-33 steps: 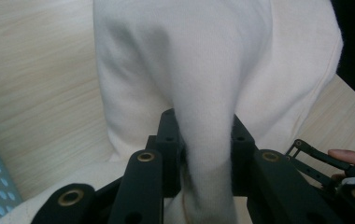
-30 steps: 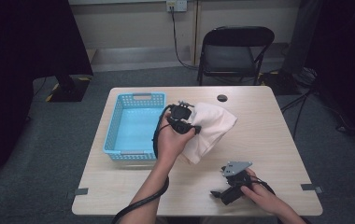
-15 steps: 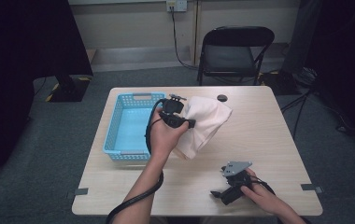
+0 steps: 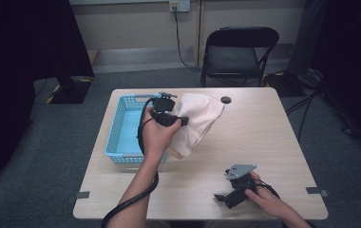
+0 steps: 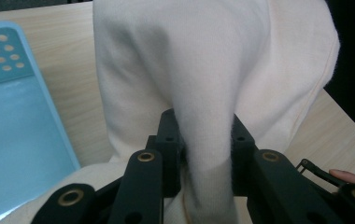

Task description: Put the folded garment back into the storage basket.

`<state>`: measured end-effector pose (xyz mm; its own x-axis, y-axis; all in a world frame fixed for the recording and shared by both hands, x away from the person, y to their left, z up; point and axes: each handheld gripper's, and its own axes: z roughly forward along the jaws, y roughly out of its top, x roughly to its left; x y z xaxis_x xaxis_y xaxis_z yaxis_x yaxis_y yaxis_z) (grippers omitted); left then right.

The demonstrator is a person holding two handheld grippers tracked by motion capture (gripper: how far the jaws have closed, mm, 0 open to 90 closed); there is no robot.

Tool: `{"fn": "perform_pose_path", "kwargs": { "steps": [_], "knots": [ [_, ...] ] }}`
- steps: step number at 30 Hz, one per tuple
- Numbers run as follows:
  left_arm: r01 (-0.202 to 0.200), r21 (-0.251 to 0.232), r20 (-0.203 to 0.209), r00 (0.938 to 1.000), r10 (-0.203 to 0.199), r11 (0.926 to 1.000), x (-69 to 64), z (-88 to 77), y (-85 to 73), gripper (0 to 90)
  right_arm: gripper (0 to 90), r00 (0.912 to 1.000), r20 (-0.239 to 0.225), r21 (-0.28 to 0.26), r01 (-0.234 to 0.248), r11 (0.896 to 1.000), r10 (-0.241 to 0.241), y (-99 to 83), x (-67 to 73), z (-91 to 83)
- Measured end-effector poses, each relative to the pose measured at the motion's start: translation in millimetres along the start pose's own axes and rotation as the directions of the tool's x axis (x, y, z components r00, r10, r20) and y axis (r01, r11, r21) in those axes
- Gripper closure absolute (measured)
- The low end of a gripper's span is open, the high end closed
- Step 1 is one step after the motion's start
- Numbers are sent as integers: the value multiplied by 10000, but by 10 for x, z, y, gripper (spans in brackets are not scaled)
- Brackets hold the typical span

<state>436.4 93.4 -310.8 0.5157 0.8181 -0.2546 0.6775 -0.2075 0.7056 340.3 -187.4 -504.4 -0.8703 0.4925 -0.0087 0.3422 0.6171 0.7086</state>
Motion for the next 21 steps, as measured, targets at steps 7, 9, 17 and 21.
{"fn": "perform_pose_path", "kwargs": {
  "steps": [7,9,17,21],
  "knots": [
    [298,-260,-379,9988,-308,9992,125,-113,-5,737,0,10000,1,-2,3,10000,-3,0,0,0],
    [383,-285,-449,9982,-396,9989,159,-145,-5,737,0,10000,2,-2,2,10000,-2,0,0,0],
    [522,-537,-779,9954,-563,9972,280,-261,-5,737,0,10000,0,-3,2,10000,-2,0,0,0],
    [661,-636,-931,9931,-719,9958,338,-305,-7,737,0,10000,1,-3,1,10000,-1,0,0,0]
  ]
}}
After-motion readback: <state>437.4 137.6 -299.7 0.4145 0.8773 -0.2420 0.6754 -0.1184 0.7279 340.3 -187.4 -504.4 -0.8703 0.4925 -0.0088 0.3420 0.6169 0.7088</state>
